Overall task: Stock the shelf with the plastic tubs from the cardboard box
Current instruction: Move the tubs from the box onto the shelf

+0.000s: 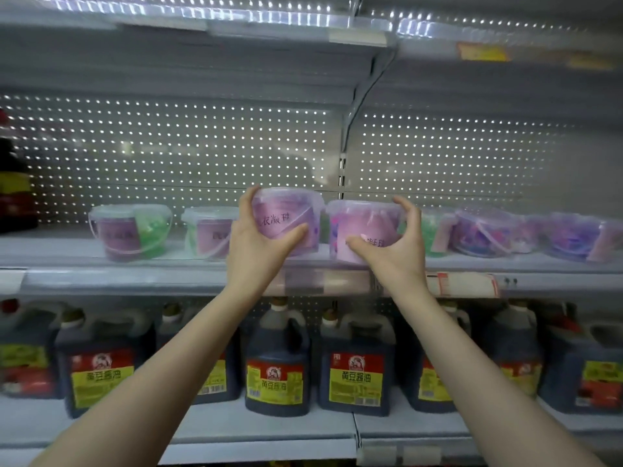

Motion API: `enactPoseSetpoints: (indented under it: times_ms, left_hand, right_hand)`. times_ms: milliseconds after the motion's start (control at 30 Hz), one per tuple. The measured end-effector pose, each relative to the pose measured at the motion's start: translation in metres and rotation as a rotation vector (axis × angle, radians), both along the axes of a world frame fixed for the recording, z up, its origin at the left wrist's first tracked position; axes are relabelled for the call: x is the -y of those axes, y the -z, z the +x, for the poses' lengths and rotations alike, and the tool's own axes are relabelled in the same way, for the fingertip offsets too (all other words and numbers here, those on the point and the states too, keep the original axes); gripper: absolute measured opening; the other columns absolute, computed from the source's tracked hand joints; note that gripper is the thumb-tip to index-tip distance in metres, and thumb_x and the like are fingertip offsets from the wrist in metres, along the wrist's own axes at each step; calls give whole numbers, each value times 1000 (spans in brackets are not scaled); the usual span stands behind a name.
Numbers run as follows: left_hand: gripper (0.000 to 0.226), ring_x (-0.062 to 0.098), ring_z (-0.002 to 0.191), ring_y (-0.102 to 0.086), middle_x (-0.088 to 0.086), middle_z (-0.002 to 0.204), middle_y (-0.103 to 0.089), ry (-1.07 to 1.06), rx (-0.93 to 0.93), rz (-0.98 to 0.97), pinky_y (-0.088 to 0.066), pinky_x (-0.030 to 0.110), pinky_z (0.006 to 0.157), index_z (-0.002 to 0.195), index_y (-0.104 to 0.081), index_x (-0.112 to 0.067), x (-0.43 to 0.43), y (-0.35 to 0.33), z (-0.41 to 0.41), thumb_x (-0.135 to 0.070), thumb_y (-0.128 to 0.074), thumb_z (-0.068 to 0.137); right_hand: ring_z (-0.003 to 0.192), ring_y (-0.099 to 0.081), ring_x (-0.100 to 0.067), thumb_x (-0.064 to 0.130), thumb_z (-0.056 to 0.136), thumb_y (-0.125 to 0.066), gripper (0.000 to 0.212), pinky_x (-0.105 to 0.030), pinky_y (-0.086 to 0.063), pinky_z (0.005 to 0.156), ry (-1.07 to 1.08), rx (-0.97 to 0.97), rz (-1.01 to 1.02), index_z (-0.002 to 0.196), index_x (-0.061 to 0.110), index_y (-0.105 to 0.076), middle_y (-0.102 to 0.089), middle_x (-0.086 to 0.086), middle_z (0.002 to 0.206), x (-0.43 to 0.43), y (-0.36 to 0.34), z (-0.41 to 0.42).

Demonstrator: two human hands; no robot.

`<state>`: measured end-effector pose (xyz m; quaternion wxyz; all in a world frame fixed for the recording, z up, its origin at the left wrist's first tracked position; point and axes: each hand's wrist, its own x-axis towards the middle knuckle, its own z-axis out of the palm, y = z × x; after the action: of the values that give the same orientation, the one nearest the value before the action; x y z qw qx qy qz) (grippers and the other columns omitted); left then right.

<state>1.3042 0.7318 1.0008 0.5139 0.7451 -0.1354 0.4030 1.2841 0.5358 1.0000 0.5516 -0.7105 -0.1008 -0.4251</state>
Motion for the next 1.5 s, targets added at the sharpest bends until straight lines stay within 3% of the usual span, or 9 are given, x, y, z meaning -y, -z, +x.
enactPoseSetpoints:
  times_ms: [200, 467, 600, 800, 967, 1067, 1200, 1367, 1500]
  left_hand:
    - [87, 25, 106, -54, 3, 117, -55, -78, -11, 10, -49, 44, 89, 131, -29, -41, -47, 0, 29, -49, -78, 60]
    - [93, 14, 98, -52, -4, 108, -53, -81, -9, 109, -38, 23, 78, 139, -30, -24, -76, 4, 47, -34, -83, 64]
    - [96, 23, 107, -51, 7, 119, -54, -134, -69, 172, -41, 30, 84, 139, -26, -29, -87, 6, 58, -37, -83, 62]
    - [106, 34, 107, -54, 19, 123, -53, -169, -207, 238, -47, 44, 91, 144, -14, -24, -95, 1, 70, -37, -82, 64]
    - [110, 35, 116, -50, 22, 128, -50, -136, -265, 285, -45, 39, 93, 149, -4, -23, -95, -1, 64, -41, -78, 69]
    - [114, 34, 118, -47, 20, 127, -53, -116, -275, 324, -43, 36, 88, 150, 2, -22, -92, 1, 58, -40, -78, 70]
    - [116, 33, 125, -43, 24, 136, -41, -115, -331, 317, -39, 39, 99, 150, 5, -25, -86, -3, 41, -43, -77, 70]
    - [86, 33, 117, -44, 23, 133, -38, -201, -250, 416, -40, 37, 94, 149, -7, -21, -78, 7, 11, -29, -64, 85]
    - [70, 33, 127, -37, 19, 142, -33, -323, -154, 599, -38, 43, 100, 147, -20, -12, -62, 26, -12, -22, -56, 88]
  right_hand:
    - [115, -40, -6, 20, 62, -83, 80, -19, -34, 94, -45, -24, -80, 127, 34, -38, -42, 12, 127, -26, -3, 21]
    - [114, -42, -11, 25, 62, -83, 79, -26, -37, 89, -17, -128, -92, 124, 35, -36, -43, 5, 129, -73, 1, 59]
    - [110, -37, -7, 30, 65, -82, 82, -25, -34, 89, 43, -185, -205, 130, 33, -31, -38, 4, 138, -77, -4, 68]
    - [134, -35, -21, 43, 66, -81, 96, -40, -39, 101, 167, -290, -417, 140, 27, -22, -29, -1, 150, -77, -2, 79]
    - [145, -13, -24, 55, 71, -73, 103, -47, -22, 114, 253, -351, -494, 149, 29, -10, -9, -1, 159, -77, -3, 72]
    - [145, -14, -26, 52, 74, -71, 99, -48, -20, 115, 277, -335, -520, 150, 28, -11, -8, -2, 159, -75, 3, 60]
    - [143, -20, -27, 47, 78, -70, 91, -50, -26, 113, 288, -335, -527, 149, 29, -16, -17, -1, 157, -64, 13, 42]
    - [138, -29, -22, 35, 85, -63, 69, -45, -29, 112, 311, -279, -527, 144, 22, -30, -33, -1, 150, -43, 25, 18]
    - [131, -35, -22, 24, 89, -57, 51, -36, -27, 110, 354, -263, -584, 137, 16, -42, -43, -4, 140, -21, 37, -8]
